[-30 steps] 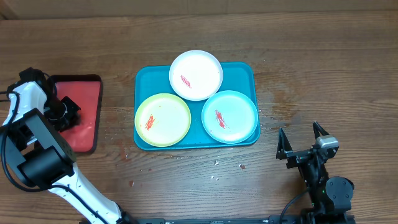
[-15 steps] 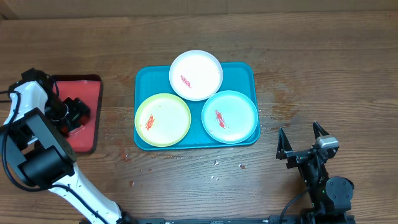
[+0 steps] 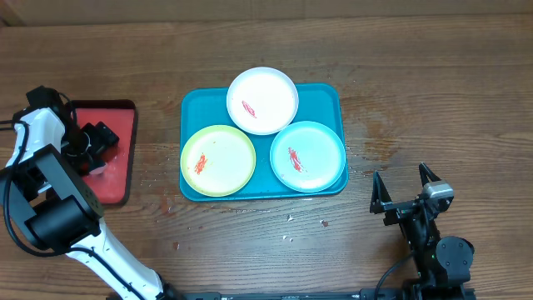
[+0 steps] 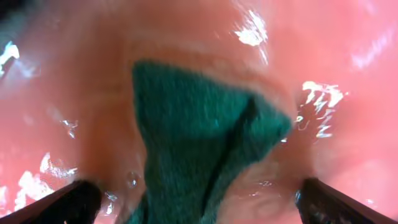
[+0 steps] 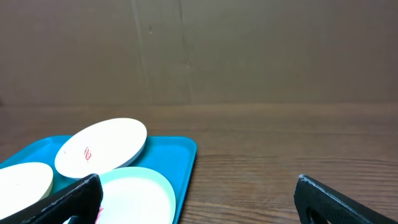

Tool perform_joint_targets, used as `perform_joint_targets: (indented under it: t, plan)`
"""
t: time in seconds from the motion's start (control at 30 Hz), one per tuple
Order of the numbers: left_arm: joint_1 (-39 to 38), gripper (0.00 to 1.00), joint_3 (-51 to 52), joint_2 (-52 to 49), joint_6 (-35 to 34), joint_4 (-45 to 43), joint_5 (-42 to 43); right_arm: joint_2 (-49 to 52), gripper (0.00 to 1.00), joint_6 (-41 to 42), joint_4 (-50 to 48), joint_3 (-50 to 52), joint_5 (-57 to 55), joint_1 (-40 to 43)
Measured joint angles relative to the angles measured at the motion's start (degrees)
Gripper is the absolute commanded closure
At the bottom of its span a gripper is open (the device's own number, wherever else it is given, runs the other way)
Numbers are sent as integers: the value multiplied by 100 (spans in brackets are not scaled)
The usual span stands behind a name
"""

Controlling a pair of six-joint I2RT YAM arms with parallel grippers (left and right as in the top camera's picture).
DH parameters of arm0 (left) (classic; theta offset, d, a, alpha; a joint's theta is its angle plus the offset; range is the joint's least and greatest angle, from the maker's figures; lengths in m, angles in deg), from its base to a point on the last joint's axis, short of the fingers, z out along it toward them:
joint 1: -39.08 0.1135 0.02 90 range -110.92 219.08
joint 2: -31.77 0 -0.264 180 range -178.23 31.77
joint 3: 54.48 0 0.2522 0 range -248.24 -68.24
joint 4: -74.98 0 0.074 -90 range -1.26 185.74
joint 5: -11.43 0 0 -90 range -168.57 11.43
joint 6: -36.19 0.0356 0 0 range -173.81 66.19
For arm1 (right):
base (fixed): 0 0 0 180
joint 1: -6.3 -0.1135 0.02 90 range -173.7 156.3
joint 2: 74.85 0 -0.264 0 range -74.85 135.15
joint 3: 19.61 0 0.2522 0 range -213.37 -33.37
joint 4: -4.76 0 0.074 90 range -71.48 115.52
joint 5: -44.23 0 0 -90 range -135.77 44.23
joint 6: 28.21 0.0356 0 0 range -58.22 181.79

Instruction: Clean dirty plates on tray and stack at the side

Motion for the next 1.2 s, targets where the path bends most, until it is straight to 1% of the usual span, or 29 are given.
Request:
perform_joint_targets:
  t: [0.13,0.17,0.23,0.3,0.37,0.43,0.47,0.5,0.57,0.73,0.8,1.0,1.1,1.2]
  plan:
    - [2,1,0,0,2,-306,-105,0,0,-4,-2,0,0,0]
    - [2,10,0,0,7,-385,-111,0,0,-2,-2,0,2,0]
    - [4,38,2,0,-15,-501,-133,0,0,-2,2,0,0,0]
    - [4,57,11,0,20,-522,-146,0,0,-2,-4,0,-2,0]
    - [4,68,13,0,22,-501,-149,0,0,-2,0,0,0,0]
    - [9,87,13,0,28,-437,-149,0,0,-2,2,0,0,0]
    - [9,94,13,0,24,-387,-151,0,0,-2,0,0,2,2]
    - [11,96,13,0,26,-348,-149,0,0,-4,-4,0,0,0]
    - [11,96,2,0,31,-260,-144,0,0,0,0,0,0,2]
    - [11,96,-247,-15,28,586,-131,0,0,-2,0,0,0,0]
    - [11,96,-584,-35,28,997,-120,0,0,0,0,0,0,0]
    - [13,96,-2159,-13,26,2127,70,0,0,0,-2,0,-2,0]
    - [13,96,-2671,83,26,2417,131,0,0,0,2,0,0,2]
    - [13,96,-2835,289,26,2439,153,0,0,-2,-4,0,0,0]
